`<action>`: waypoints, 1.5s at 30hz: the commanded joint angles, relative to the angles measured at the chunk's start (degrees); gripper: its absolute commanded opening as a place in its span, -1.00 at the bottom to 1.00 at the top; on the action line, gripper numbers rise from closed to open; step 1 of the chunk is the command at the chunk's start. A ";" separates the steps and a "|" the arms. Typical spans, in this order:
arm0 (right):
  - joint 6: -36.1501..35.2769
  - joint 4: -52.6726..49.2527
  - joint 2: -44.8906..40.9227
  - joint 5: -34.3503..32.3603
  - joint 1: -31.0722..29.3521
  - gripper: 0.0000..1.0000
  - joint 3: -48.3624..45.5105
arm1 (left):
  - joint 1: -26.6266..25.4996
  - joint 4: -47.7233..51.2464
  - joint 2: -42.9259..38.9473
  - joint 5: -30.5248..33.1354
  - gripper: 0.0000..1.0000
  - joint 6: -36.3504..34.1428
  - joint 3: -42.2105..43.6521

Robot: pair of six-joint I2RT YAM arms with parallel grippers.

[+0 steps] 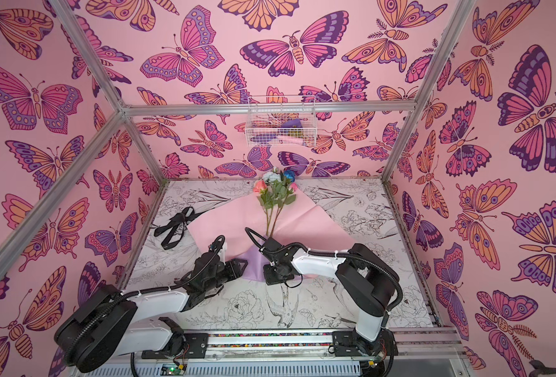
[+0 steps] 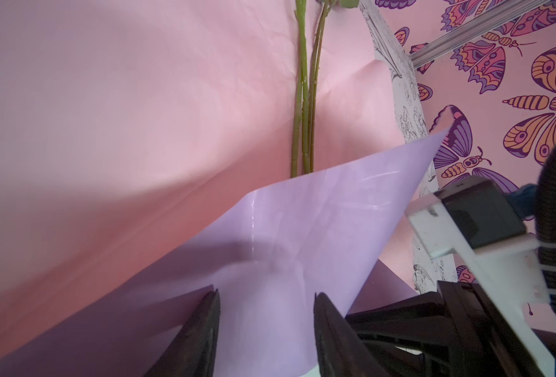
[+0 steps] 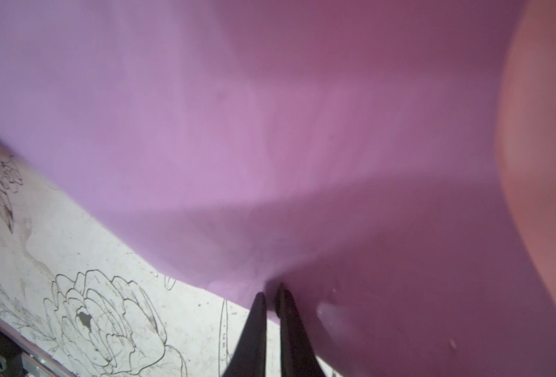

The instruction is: Tie the bouquet of fake flowers

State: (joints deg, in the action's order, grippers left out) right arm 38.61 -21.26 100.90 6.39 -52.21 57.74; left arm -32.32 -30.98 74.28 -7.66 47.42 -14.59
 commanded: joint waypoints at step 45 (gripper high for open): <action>12.63 -12.58 -4.30 -11.89 5.12 -0.75 -6.43 | -3.57 -9.71 22.01 -18.32 -0.64 -4.22 -10.92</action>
State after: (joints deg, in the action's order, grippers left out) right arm 49.76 -28.25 96.40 -2.76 -48.36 53.78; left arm -36.27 -36.60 94.56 -24.29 42.48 -25.58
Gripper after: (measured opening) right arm 0.127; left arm 0.177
